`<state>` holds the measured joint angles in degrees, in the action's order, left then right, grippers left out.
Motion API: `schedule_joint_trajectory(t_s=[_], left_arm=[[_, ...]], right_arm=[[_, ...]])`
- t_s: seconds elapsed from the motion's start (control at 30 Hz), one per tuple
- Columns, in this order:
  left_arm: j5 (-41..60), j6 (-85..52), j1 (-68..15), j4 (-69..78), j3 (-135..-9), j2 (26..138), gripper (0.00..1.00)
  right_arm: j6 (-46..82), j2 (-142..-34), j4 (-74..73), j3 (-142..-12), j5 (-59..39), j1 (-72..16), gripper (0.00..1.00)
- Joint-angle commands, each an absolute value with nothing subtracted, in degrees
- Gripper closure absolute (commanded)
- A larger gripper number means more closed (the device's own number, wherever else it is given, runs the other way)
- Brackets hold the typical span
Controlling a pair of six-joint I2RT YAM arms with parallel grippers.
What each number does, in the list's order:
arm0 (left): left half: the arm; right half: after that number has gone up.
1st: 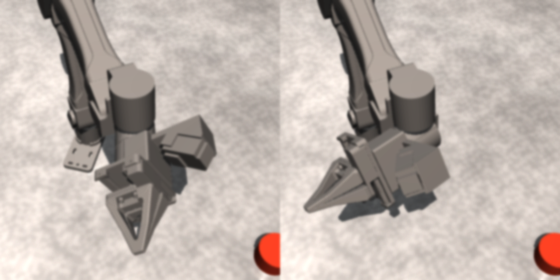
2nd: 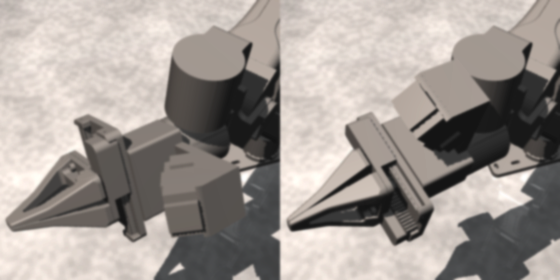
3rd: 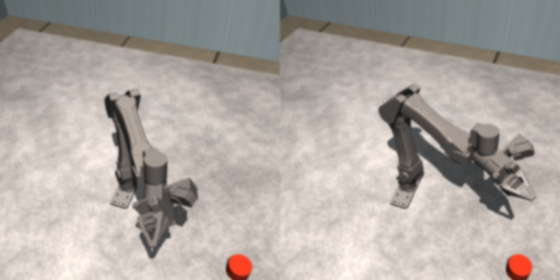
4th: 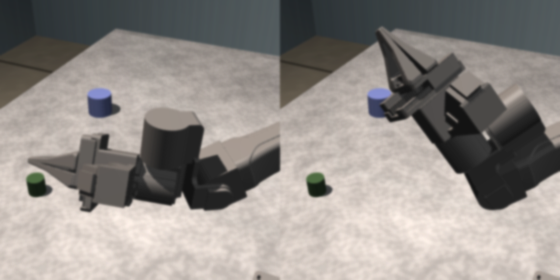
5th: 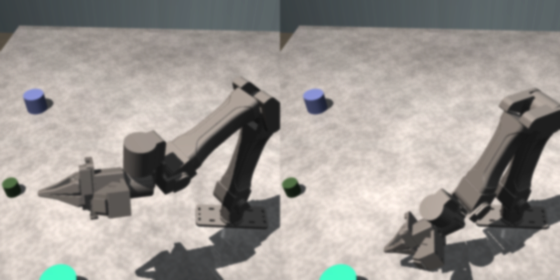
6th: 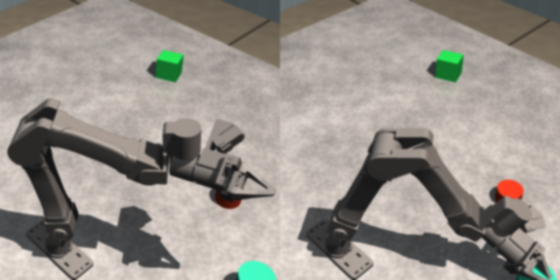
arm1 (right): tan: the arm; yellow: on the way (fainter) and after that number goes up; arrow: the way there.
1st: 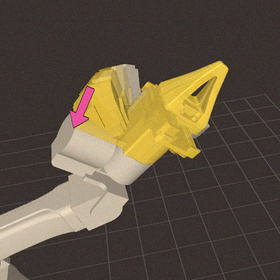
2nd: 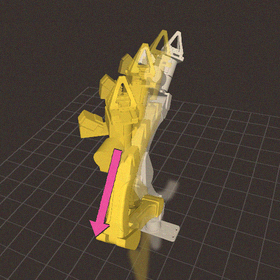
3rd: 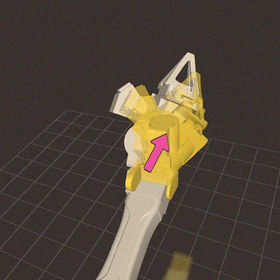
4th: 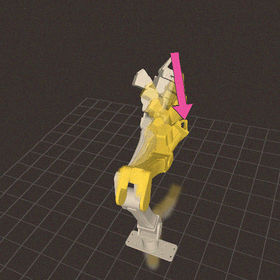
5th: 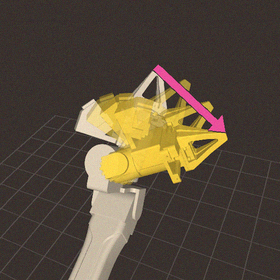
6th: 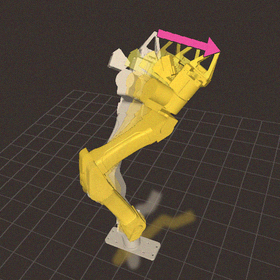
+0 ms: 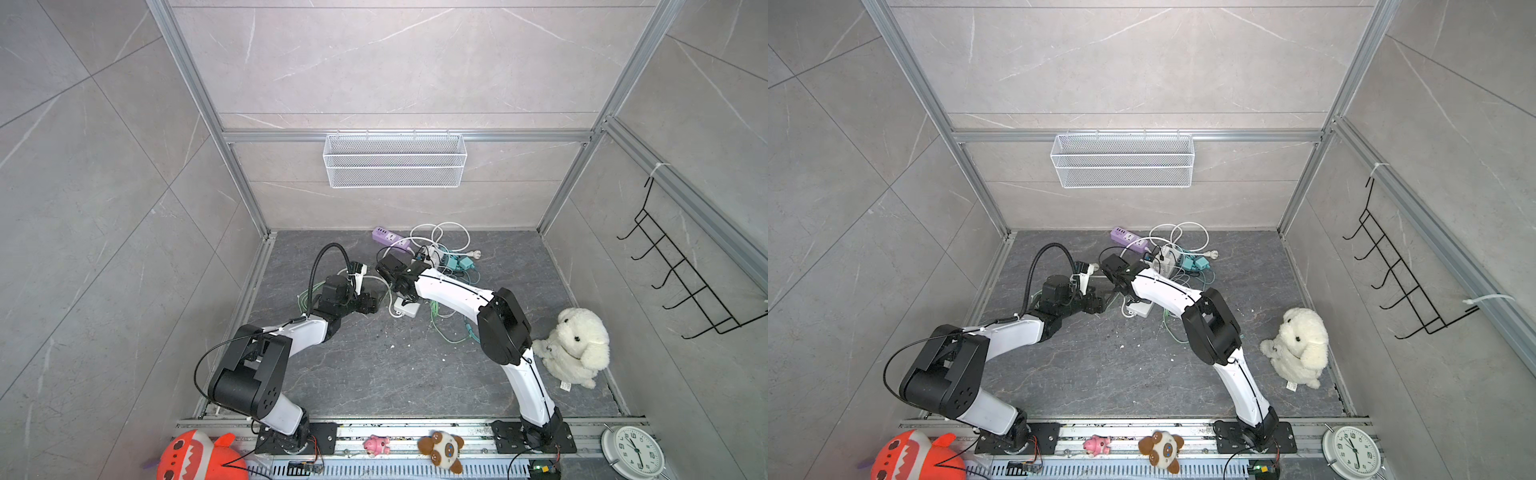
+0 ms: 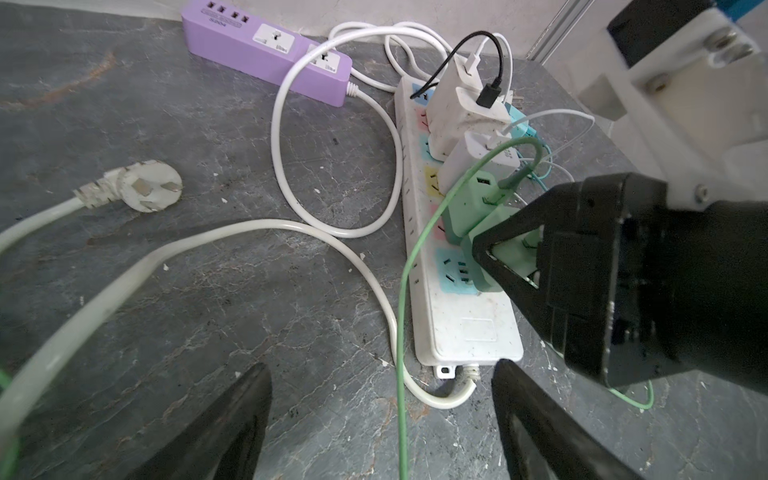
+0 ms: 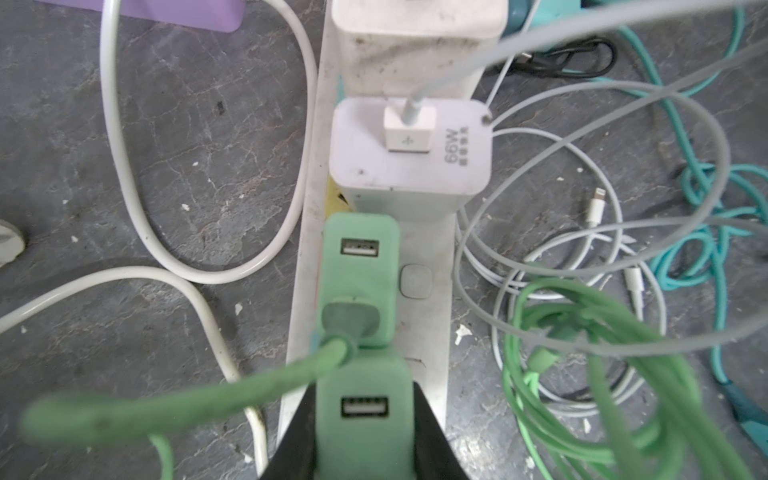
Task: Insert the plug
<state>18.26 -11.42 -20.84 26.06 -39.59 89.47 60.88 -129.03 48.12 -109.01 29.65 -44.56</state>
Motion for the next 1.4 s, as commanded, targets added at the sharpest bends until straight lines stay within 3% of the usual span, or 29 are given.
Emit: schedule_joint_trajectory(t_s=[0.0,0.2,0.5,1.13,1.37], left_arm=[[21.42,-13.21,-20.65,29.05,-39.83,91.50,0.15],[22.24,-13.67,-20.66,28.58,-39.79,92.30,0.15],[24.95,-18.38,-20.67,30.87,-40.99,96.75,0.18],[30.23,-22.50,-21.68,26.02,-52.18,108.42,0.15],[30.61,-21.42,-26.31,25.47,-54.33,112.29,0.19]], right_arm=[[62.90,-133.55,51.59,-108.67,31.41,-43.63,1.00],[63.69,-135.70,52.23,-108.43,28.47,-43.72,1.00],[63.12,-141.53,60.06,-116.47,31.53,-45.67,1.00],[65.53,-138.58,57.03,-109.45,32.52,-43.46,1.00],[65.00,-133.66,52.72,-99.40,30.98,-41.67,1.00]])
